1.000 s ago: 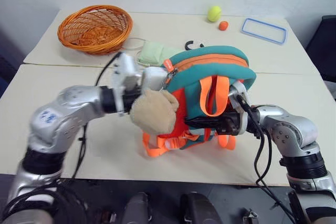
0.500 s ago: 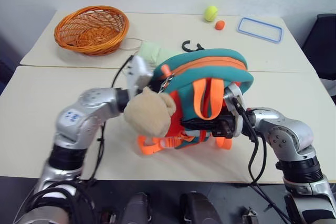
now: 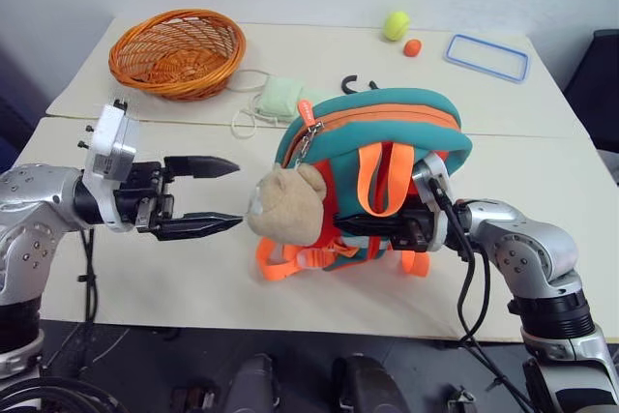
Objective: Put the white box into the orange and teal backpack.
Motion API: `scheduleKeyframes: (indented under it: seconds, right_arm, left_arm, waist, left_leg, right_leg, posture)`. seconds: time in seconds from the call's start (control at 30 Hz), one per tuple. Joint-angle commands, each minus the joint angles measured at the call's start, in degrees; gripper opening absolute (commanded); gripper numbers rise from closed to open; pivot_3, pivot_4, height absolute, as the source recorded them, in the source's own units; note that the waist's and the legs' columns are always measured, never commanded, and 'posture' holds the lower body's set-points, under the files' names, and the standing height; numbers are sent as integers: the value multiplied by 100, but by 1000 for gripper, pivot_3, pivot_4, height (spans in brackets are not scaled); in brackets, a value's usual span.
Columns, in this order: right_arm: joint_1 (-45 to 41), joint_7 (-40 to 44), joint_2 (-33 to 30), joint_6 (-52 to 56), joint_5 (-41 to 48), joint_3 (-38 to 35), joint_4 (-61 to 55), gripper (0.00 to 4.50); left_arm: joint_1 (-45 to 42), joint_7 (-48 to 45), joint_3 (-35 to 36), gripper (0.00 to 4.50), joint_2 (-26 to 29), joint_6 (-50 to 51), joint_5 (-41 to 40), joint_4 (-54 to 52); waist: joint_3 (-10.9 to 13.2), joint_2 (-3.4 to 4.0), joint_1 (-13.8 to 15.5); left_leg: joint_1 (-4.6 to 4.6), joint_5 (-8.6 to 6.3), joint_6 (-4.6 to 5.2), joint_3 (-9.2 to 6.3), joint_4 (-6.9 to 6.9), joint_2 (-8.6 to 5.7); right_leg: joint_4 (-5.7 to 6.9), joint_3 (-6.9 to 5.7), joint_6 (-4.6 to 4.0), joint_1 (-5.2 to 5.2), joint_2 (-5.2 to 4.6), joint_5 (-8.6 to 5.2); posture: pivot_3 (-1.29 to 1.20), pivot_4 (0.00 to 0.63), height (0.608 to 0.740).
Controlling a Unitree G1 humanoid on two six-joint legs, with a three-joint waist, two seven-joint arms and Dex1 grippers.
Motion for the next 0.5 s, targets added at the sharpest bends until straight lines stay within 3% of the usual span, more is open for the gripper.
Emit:
scheduleKeyframes:
  seconds: [0.03, 0.17, 0.33, 0.43, 0.5]
  right_arm:
    - [25, 84, -12, -80, -15, 14, -10, 0]
    - [9, 138, 2, -136, -81, 50, 63, 0]
    - [-57, 211, 78, -214, -163, 116, 187, 0]
    - [-82, 244, 113, -261, -195, 146, 238, 0]
    - [-95, 259, 134, -282, -224, 155, 261, 0]
  left_arm:
    - [212, 584, 334, 4147, -147, 283, -891, -965]
    - [448, 1220, 385, 4147, -222, 448, -1427, -1569]
    - [573, 1576, -254, 4147, -481, 60, -753, -1813]
    - [739, 1593, -688, 3545, -506, -486, 232, -1813]
    - [821, 1606, -890, 2910, -490, -1017, 982, -1663]
  waist:
    - [0, 0, -25]
    - [0, 0, -25]
    - [0, 0, -3]
    - [0, 0, -1]
    - [0, 0, -11]
  left_leg:
    - [0, 0, 0, 1, -1, 1]
    - [3, 3, -5, -1, -2, 6]
    - [33, 3, -3, -1, 1, 1]
    - [43, 2, -1, 0, -5, 0]
    - [42, 2, -3, 2, -8, 1]
  right_leg:
    - [3, 1, 0, 0, 1, 0]
    - [3, 2, 0, -1, 6, 0]
    - [-16, 2, 0, 32, 5, 0]
    - [-23, 2, 0, 43, 6, 0]
    - [-23, 3, 0, 39, 10, 0]
  posture:
    - [0, 150, 740]
    - [0, 150, 740]
    - [0, 150, 740]
    - [0, 150, 740]
    - [0, 150, 740]
